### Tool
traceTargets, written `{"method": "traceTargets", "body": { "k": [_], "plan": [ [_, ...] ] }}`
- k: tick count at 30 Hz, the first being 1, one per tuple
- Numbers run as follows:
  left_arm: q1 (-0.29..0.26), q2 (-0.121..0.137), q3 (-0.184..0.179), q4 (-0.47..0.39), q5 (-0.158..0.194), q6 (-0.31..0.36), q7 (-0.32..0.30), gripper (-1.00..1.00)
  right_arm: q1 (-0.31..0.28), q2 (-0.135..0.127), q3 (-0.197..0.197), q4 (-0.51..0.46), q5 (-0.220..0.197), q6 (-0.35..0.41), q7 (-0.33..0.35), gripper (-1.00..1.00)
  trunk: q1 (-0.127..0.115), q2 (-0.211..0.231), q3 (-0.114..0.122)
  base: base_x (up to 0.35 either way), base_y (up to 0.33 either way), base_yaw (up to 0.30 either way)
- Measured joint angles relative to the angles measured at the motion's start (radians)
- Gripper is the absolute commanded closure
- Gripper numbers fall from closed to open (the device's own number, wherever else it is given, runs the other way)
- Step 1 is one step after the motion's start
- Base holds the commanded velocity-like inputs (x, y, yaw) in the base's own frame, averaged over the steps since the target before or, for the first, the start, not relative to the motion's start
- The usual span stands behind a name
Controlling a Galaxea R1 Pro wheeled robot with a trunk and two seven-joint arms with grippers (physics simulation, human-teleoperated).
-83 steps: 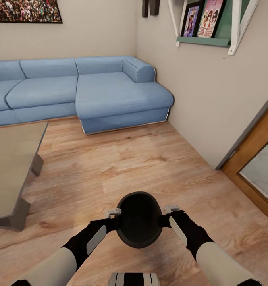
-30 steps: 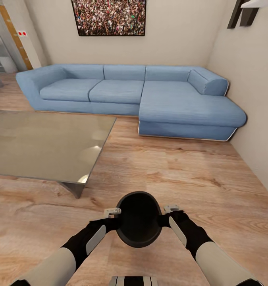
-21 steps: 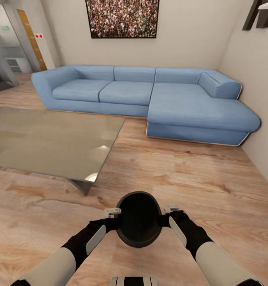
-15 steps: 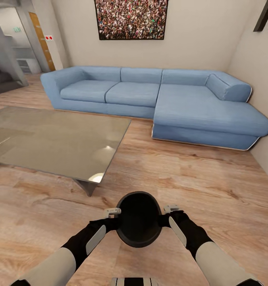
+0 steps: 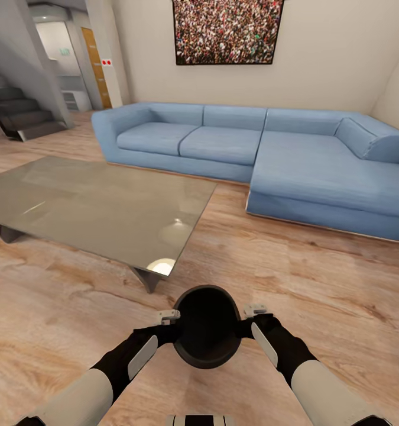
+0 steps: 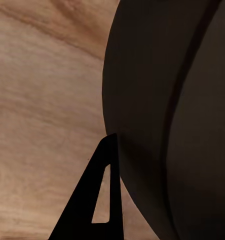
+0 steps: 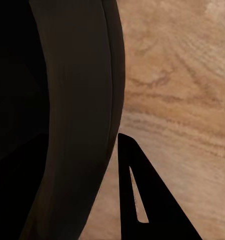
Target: Place each of the two pumpkins and all three candles from the living room inside a cabinet in the living room (use any cabinet), then make sure every cabinet is closed, and position the cauldron so it is next to a table in the living room.
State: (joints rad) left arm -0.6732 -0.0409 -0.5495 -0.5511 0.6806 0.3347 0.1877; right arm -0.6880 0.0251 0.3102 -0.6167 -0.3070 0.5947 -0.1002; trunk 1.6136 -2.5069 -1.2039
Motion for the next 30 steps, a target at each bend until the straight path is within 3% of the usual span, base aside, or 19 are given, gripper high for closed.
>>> {"method": "traceTargets", "body": {
  "k": [8, 30],
  "plan": [
    [0.0, 0.001, -0.001, -0.002, -0.002, -0.001, 0.001, 1.0, 0.0, 0.0, 0.0, 0.001, -0.002, -0.005, 0.001, 1.0, 0.0, 0.0, 0.005, 0.219, 0.0, 0.092],
    [0.0, 0.0, -0.022, 0.006, 0.006, 0.0, 0.014, 1.0, 0.0, 0.0, 0.009, 0.037, -0.029, -0.032, 0.002, 1.0, 0.0, 0.0, 0.005, 0.003, 0.0, 0.0]
  ]
}}
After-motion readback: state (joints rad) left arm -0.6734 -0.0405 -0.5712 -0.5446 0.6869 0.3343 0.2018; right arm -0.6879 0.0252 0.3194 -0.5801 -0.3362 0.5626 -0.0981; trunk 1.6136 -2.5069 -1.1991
